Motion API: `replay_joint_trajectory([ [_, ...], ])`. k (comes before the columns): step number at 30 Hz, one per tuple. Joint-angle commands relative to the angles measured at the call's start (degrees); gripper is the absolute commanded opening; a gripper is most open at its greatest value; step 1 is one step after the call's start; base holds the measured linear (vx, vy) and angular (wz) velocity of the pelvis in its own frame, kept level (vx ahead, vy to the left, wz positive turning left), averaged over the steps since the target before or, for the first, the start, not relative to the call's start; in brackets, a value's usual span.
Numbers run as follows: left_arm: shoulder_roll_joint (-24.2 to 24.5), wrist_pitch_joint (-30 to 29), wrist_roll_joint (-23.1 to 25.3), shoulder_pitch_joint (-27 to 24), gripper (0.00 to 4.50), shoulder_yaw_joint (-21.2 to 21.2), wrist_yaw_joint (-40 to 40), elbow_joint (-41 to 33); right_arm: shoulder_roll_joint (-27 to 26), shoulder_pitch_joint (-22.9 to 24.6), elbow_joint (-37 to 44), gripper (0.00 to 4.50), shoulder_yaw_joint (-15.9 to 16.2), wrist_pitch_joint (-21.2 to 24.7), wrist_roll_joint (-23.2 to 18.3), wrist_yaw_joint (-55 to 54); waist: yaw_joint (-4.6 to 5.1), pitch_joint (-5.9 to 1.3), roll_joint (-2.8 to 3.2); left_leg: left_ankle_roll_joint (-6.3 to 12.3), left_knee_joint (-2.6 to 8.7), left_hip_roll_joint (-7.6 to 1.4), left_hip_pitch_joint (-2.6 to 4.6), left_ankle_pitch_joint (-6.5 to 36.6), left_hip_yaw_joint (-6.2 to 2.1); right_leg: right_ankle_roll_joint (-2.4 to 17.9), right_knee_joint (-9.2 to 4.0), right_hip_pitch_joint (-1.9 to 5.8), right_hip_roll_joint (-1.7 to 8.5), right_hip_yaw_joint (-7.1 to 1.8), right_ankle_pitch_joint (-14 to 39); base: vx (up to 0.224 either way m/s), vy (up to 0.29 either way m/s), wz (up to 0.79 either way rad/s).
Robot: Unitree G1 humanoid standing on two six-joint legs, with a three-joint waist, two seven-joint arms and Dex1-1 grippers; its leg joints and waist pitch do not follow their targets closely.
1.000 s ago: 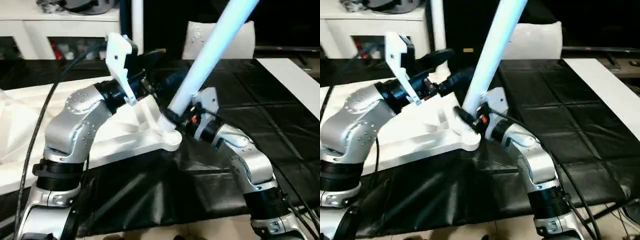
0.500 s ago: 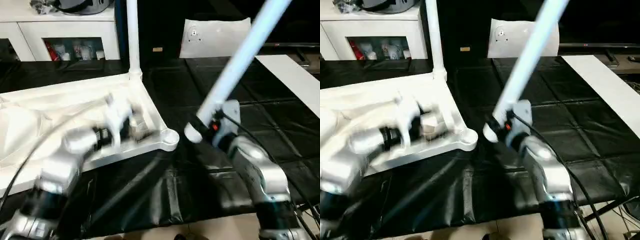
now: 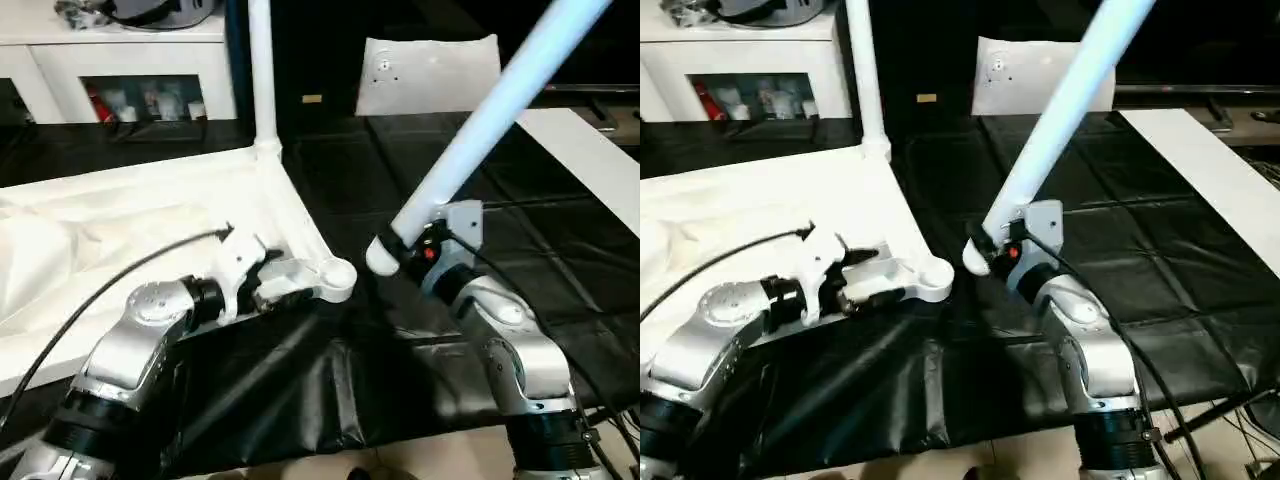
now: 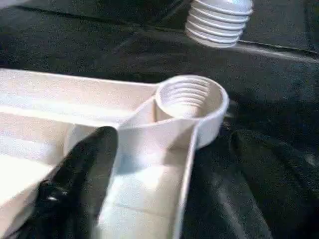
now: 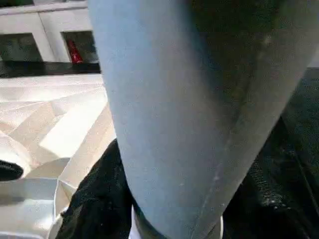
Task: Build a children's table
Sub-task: Insert table leg to table base
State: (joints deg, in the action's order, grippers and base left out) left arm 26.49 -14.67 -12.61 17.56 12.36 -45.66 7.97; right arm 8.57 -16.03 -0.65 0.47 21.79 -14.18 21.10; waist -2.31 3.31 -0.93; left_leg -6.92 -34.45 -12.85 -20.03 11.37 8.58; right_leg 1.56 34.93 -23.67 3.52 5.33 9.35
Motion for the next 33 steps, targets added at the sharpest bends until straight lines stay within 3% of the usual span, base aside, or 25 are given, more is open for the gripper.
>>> replay_joint_trajectory([
  [1, -0.09, 1.65, 0.95, 0.41, 3.88, 0.6, -0.35, 1.87, 0.93, 0.73, 1.52, 1.89, 0.45, 1.34, -1.54, 2.53, -0.09, -3.61, 1.12, 0.36, 4.21, 0.43, -0.11, 12.22, 0.8, 4.97, -5.1, 3.33, 3.17, -2.88, 21.37, 0.0, 0.0, 0.0],
  [5, 0.3, 2.15, 1.31, 0.76, 3.56, 0.99, -1.53, 3.26, 2.33, 2.38, 2.76, 1.89, 2.66, 0.72, -0.83, 5.16, -0.08, -3.62, 1.0, 0.52, 4.21, 0.38, -0.21, 12.11, 0.77, 4.38, -5.29, 3.43, 3.17, -2.84, 21.47, 0.0, 0.0, 0.0],
  [7, 0.41, 1.79, 1.17, 1.18, 3.42, 1.14, -2.65, 3.83, 2.35, 3.26, 3.85, 1.89, 2.94, 1.3, -1.59, 5.85, -0.12, -3.73, 0.63, 0.72, 4.16, 0.39, -0.22, 12.14, 0.8, 4.37, -5.31, 3.43, 3.26, -2.86, 22.11, 0.0, 0.0, 0.0],
  [8, 0.5, 1.68, 1.11, 1.45, 3.3, 1.11, -3.36, 4.17, 2.3, 3.55, 4.16, 1.89, 3.31, 1.21, -1.74, 6.15, -0.17, -3.66, 0.93, 0.72, 4.24, 0.33, -0.23, 11.92, 0.73, 4.68, -5.25, 3.37, 3.3, -2.85, 22.06, 0.0, 0.0, 0.0],
  [13, 1.23, 2.13, 2.11, 2.54, 2.88, 2.11, -5.76, 5.63, 2.37, 3.53, 4.22, 1.89, 4.01, 1.49, -1.56, 6.98, -0.08, -3.62, 0.92, 0.6, 4.28, 0.32, -0.13, 12.81, 0.68, 4.65, -5.36, 3.28, 3.34, -2.82, 23.05, 0.0, 0.0, 0.0],
  [16, 1.75, 1.46, 2.03, 3.34, 2.86, 2.51, -7.77, 6.52, 2.73, 3.55, 4.37, 1.89, 4.54, 1.7, -1.65, 7.43, -0.16, -3.63, 0.81, 0.57, 4.3, 0.32, -0.16, 12.4, 0.66, 4.63, -5.3, 3.33, 3.37, -2.86, 23.01, 0.0, 0.0, 0.0],
  [18, 2.07, 1.67, 3.18, 3.96, 2.45, 2.67, -7.43, 7.66, 2.9, 3.56, 4.3, 1.89, 4.76, 1.64, -1.38, 7.62, -0.14, -3.64, 0.87, 0.52, 4.3, 0.3, -0.17, 12.51, 0.66, 4.87, -5.23, 3.37, 3.38, -2.86, 22.44, 0.0, 0.0, 0.0],
  [20, 1.99, 2.19, 3.99, 4.51, 2.46, 2.62, -6.9, 8.9, 2.96, 3.51, 4.33, 1.89, 4.79, 1.7, -1.43, 7.71, -0.14, -3.66, 0.82, 0.48, 4.3, 0.25, -0.13, 12.14, 0.67, 5.04, -5.17, 3.38, 3.41, -2.88, 21.86, 0.0, 0.0, 0.0],
  [27, 2.51, 4.25, 5.63, 7.16, 1.71, 3.31, -8.87, 13.78, 3.18, 3.35, 4.37, 1.89, 5.39, 1.98, -1.29, 8.51, -0.29, -3.55, 0.54, 0.63, 4.3, 0.38, -0.14, 12.3, 0.71, 4.35, -5.43, 3.33, 3.47, -2.82, 23.93, 0.0, 0.0, 0.0],
  [32, 3.18, 4.14, 6.41, 8.98, 1.33, 4.41, -12.55, 15.91, 3.58, 3.17, 4.3, 1.89, 6.05, 1.84, -1.01, 9.3, -0.43, -3.62, 0.67, 0.56, 4.3, 0.35, -0.11, 12.07, 0.65, 4.13, -5.49, 3.31, 3.62, -2.87, 24.29, 0.0, 0.0, 0.0],
  [33, 3.35, 4.03, 6.65, 9.14, 1.19, 4.67, -13.26, 16.23, 3.6, 2.97, 4.45, 1.89, 6.11, 1.89, -0.94, 9.29, -0.48, -3.66, 0.92, 0.49, 4.32, 0.31, -0.07, 11.96, 0.61, 4.4, -5.35, 3.34, 3.61, -2.88, 23.59, 0.0, 0.0, 0.0],
])
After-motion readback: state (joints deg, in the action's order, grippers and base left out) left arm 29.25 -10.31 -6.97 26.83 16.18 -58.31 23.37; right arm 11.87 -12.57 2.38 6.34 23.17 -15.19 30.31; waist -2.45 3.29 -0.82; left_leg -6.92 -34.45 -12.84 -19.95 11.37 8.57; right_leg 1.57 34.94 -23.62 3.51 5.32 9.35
